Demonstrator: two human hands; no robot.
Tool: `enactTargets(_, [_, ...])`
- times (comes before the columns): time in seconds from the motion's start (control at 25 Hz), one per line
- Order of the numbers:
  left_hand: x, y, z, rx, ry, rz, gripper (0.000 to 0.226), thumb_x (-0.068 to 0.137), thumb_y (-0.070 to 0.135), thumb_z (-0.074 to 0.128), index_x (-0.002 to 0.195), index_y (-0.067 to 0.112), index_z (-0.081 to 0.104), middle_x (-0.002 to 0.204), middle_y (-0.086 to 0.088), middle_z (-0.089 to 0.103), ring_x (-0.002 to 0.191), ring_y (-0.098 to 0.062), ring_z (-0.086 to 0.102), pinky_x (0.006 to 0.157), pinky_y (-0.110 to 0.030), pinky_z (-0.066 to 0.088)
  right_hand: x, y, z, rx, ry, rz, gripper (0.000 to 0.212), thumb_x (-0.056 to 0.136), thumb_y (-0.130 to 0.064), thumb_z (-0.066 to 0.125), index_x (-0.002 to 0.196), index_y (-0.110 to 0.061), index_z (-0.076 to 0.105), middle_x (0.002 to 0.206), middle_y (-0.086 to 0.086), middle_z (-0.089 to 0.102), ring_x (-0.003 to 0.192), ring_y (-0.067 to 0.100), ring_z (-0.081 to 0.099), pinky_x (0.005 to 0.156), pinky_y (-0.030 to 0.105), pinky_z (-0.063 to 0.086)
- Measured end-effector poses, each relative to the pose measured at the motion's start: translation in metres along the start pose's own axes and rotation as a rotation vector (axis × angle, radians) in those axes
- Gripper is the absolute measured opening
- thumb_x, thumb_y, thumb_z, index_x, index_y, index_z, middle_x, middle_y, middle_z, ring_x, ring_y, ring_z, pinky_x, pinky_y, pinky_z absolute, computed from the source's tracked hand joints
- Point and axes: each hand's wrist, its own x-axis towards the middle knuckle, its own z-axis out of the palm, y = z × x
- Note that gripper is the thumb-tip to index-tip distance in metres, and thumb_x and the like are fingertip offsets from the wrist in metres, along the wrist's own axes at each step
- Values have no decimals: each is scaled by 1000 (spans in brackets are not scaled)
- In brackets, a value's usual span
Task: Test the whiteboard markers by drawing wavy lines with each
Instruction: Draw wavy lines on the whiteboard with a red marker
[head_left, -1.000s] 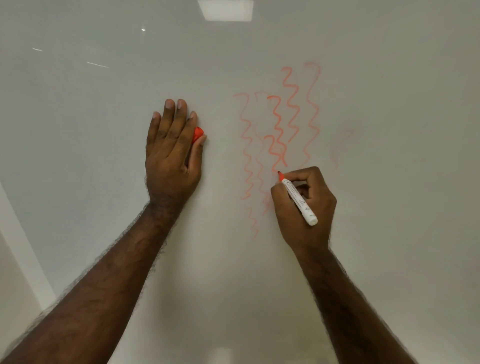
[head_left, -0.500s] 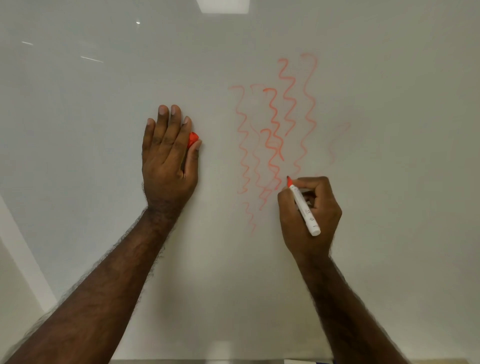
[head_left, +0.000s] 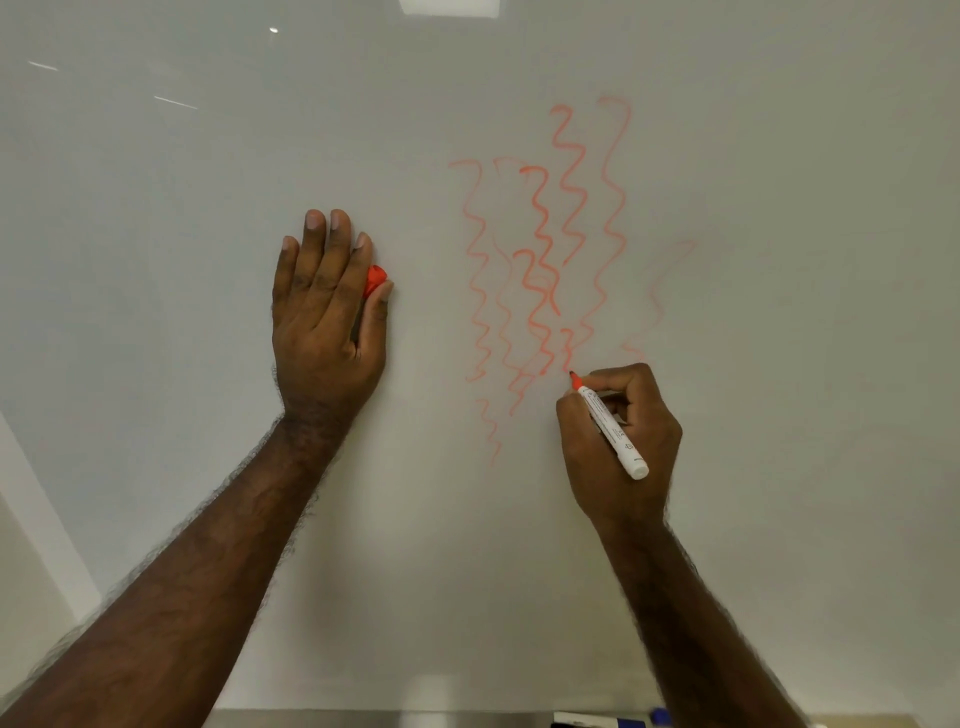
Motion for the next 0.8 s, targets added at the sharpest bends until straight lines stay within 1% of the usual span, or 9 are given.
enactTargets(0.16, [-6, 2, -2, 0, -11, -14, 41, 105, 8, 63, 142, -8, 57, 152, -28, 52, 146, -46, 45, 121, -65, 35, -11, 6, -3, -41, -39, 12, 20, 85, -6, 77, 86, -20, 63, 69, -10, 64, 62, 13, 61, 54, 25, 48])
enactTargets(0.24, [-9, 3, -3, -2, -16, -19, 41, 105, 8, 63, 142, -8, 56, 151, -29, 52, 146, -47, 44, 120, -66, 35, -16, 8, -3, -61, -29, 15, 21, 84, -5, 77, 86, -21, 62, 69, -11, 64, 63, 13, 61, 55, 24, 47])
enactTargets(0.36, [-13, 5, -3, -3, -22, -25, 41, 105, 7, 64, 142, -8, 57, 151, -29, 52, 146, -47, 45, 120, -66, 35, -22, 8, 3, -55, -32, -87, 19, 85, -3, 78, 88, -18, 65, 75, -12, 65, 65, 10, 62, 59, 20, 47])
enactTargets(0.44, [-14, 5, -3, -4, -27, -24, 41, 105, 8, 64, 142, -8, 56, 151, -29, 51, 146, -48, 44, 121, -65, 34, -23, 9, 8, -61, -85, -151, 16, 86, -5, 77, 89, -17, 66, 77, -11, 65, 65, 8, 62, 61, 16, 46])
enactTargets(0.48, [-15, 5, -4, -2, -28, -24, 41, 105, 8, 64, 142, -8, 56, 151, -29, 51, 146, -48, 44, 122, -65, 34, -23, 10, 10, -83, -104, -156, 15, 86, -7, 76, 89, -18, 67, 77, -11, 65, 65, 8, 61, 61, 16, 46])
enactTargets(0.56, [-16, 6, -3, -1, -31, -26, 41, 105, 8, 63, 143, -8, 56, 152, -29, 51, 146, -48, 44, 122, -65, 34, -22, 14, 10, -88, -86, -110, 15, 87, -10, 76, 89, -20, 66, 76, -11, 65, 64, 9, 60, 60, 16, 45])
enactTargets(0.64, [-17, 6, -3, 7, -28, -26, 41, 105, 8, 63, 142, -8, 56, 152, -29, 51, 145, -48, 45, 121, -65, 34, -24, 18, 8, -75, -72, -94, 16, 87, -10, 76, 88, -21, 65, 75, -12, 64, 62, 9, 60, 60, 15, 44])
enactTargets(0.8, [-19, 5, -3, 18, -22, -18, 40, 105, 7, 63, 142, -8, 57, 151, -30, 52, 145, -49, 45, 122, -64, 34, -35, 28, 6, -72, -97, -95, 15, 87, -7, 75, 87, -18, 65, 72, -11, 63, 60, 10, 59, 57, 19, 44])
